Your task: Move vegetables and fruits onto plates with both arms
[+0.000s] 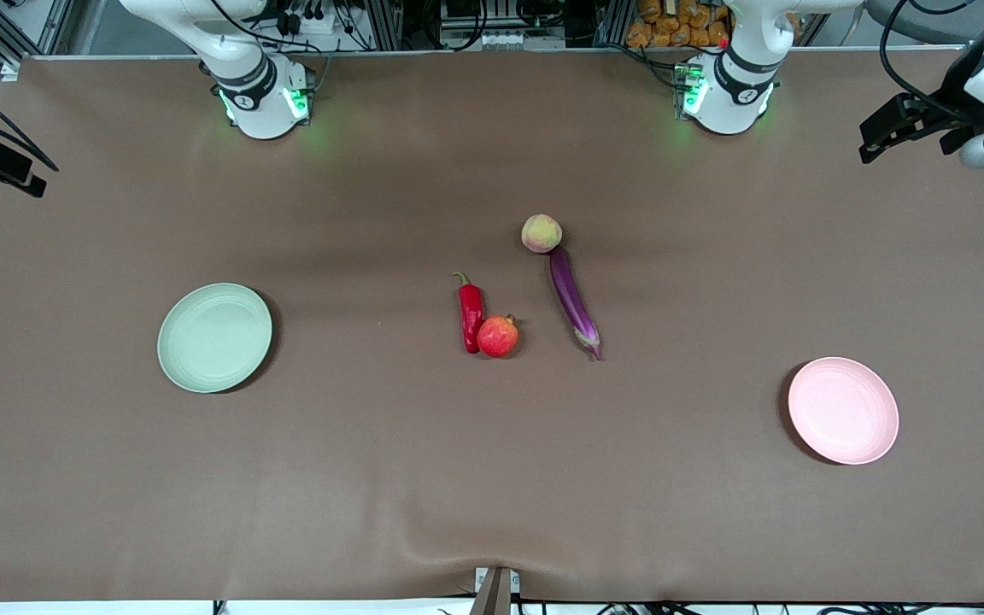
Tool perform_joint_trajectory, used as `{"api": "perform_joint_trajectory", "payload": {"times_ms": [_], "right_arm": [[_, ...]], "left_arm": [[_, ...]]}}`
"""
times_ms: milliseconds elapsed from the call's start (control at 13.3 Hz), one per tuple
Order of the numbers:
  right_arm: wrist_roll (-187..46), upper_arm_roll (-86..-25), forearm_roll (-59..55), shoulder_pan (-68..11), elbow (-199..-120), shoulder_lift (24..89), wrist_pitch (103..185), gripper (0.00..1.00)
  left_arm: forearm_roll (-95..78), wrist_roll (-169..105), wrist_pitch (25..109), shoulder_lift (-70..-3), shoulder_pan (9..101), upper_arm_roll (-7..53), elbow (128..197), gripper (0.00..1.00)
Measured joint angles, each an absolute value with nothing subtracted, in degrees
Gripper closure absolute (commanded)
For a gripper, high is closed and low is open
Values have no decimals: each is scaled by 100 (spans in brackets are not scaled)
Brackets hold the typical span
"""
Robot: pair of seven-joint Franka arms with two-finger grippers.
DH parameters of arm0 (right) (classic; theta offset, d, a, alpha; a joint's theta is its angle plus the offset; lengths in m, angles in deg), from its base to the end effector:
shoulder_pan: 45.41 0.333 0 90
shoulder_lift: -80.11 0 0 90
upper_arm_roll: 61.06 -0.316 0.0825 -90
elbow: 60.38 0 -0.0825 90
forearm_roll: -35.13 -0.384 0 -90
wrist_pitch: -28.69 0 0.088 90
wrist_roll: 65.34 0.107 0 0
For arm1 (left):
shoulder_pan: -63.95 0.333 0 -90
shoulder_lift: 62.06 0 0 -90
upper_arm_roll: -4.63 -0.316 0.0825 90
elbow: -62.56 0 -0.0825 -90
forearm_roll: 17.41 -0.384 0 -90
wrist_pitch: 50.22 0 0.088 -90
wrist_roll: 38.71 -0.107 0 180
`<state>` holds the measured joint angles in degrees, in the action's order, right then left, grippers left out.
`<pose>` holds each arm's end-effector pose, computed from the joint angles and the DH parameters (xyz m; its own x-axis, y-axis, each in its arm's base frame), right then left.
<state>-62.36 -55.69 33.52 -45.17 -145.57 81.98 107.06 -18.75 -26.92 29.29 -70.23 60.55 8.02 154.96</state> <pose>0.5205 -0.0443 0.6639 0.9870 -0.1348 -0.0878 -0.1376 -0.9901 -0.0264 0.4861 -0.0575 0.6643 0.9929 0.0929 -0.0742 0.0895 -0.9948 -0.0478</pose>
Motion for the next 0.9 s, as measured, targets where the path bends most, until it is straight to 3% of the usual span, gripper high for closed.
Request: {"api": "perform_joint_trajectory", "payload": {"times_ms": [904], "right_arm": [[-6236, -5573, 3352, -4517, -14559, 8190, 10706, 0]], "left_arm": [[-1881, -2706, 2920, -6815, 6216, 788, 15357, 0]]}}
